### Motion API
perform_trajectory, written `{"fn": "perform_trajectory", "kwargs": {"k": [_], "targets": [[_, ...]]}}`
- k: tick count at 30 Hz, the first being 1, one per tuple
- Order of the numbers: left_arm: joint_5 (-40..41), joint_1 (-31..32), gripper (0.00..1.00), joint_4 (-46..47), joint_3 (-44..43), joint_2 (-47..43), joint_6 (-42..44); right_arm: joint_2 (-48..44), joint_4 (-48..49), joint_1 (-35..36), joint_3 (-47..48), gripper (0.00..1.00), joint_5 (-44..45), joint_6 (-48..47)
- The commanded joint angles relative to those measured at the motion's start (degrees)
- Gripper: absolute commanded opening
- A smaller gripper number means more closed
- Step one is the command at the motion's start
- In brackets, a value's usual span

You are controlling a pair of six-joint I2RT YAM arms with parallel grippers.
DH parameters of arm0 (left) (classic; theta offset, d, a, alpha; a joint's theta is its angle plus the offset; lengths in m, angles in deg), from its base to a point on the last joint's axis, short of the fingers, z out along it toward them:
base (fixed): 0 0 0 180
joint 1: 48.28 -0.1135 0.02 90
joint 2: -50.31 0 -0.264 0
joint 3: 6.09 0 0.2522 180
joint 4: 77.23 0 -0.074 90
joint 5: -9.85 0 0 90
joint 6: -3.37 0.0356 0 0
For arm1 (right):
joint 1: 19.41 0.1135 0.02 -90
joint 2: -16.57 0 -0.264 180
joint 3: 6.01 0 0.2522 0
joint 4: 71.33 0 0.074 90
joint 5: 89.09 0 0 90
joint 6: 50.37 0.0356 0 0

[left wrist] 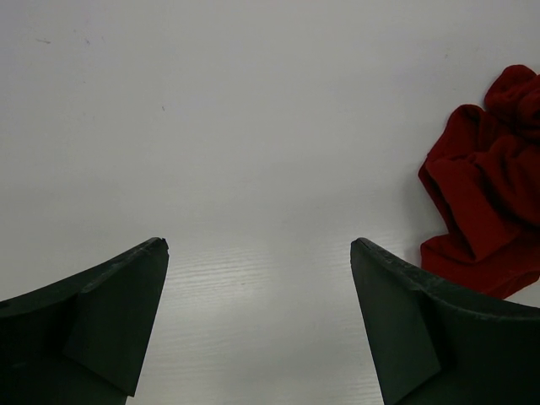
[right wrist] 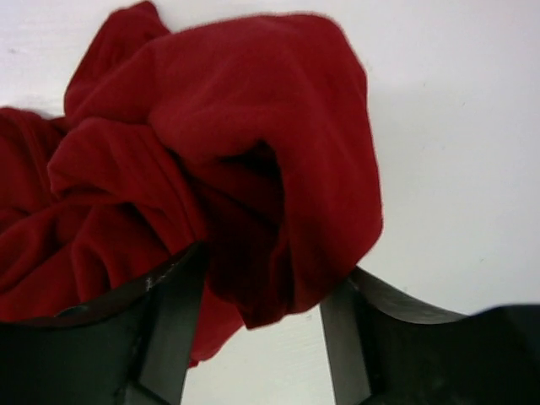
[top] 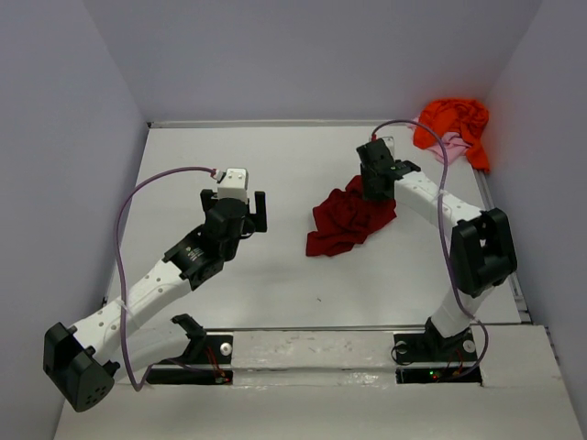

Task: Fold and stack the t-shirts
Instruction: Move the tshirt to the center of the board, then flatten the tshirt out

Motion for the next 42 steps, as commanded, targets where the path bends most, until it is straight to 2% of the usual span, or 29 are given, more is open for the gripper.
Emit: {"fn": "perform_trajectory", "kwargs": {"k": [1,7,11,17,24,27,28,29,31,42], "targets": [[0.06,0.06,0.99,0.59,-1.41,-1.44,-0.03,-6.77,2.35,0.42,-4.49,0.64,-3.86,3.13],[-0.64,0.06,0.99,0.59,-1.5,-1.09,-0.03,-13.02,3.05,2.97,-11.36,0.65,-7.29,4.19],[-0.82,0.06,0.99,0.59,-1.59,-1.0,-0.03,-13.83,6.11,4.02,-16.02,0.65,-8.79,5.6],[-1.08,0.06,0.99,0.67,-1.41,-1.0,-0.12,-9.44,10.96,4.03,-19.19,0.65,-13.09,7.44],[-1.17,0.06,0.99,0.76,-1.32,-1.09,-0.21,-4.6,13.25,4.03,-17.35,0.64,-10.64,6.48],[-1.17,0.06,0.99,0.76,-1.41,-1.09,-0.12,-2.93,13.25,4.03,-16.64,0.51,-10.11,6.13],[-1.08,0.06,0.99,0.76,-1.33,-1.17,-0.12,-3.19,13.25,4.03,-16.73,0.34,-10.2,6.13],[-1.08,0.06,0.99,0.67,-1.32,-1.17,-0.12,-3.19,13.25,4.03,-16.9,0.25,-10.28,6.21],[-0.99,0.06,0.99,0.85,-1.32,-1.17,-0.03,-4.42,13.25,4.03,-17.43,0.13,-10.28,6.39],[-0.9,0.06,0.99,0.67,-1.32,-1.0,-0.03,-11.8,8.42,4.03,-15.5,0.09,-9.58,4.81]]}}
